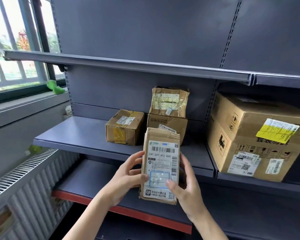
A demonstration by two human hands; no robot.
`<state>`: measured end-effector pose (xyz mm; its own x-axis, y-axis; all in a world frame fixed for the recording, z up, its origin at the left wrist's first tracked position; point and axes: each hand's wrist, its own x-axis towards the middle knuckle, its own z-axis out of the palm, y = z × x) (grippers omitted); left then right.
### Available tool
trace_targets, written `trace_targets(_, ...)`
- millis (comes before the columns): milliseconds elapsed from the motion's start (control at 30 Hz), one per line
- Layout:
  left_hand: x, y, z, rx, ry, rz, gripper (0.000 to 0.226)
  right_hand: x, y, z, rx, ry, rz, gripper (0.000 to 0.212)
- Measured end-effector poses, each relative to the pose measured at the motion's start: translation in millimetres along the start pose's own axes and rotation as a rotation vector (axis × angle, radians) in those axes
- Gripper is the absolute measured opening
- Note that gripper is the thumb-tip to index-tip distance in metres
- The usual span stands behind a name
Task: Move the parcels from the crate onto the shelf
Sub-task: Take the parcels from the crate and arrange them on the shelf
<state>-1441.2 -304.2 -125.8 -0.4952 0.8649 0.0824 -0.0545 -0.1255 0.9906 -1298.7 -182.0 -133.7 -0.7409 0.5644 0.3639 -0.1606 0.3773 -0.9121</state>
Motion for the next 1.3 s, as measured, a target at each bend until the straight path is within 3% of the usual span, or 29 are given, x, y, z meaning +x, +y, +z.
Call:
trace_targets(633,-10,-32,0,0.053,0.060,-0.088,0.083,-10,35,8,0.201,-0.003,0.118,0.076)
trace_targets(933,-5,-54,1,0.067,0.101,-0.138,0.089,-3,50,7,0.203,-0.020,0.172,0.066)
trace_targets(1300,26,-41,-58,0.053,0.027,-0.124,0.095,39,44,52,0.156,0.010,0.149,0.060)
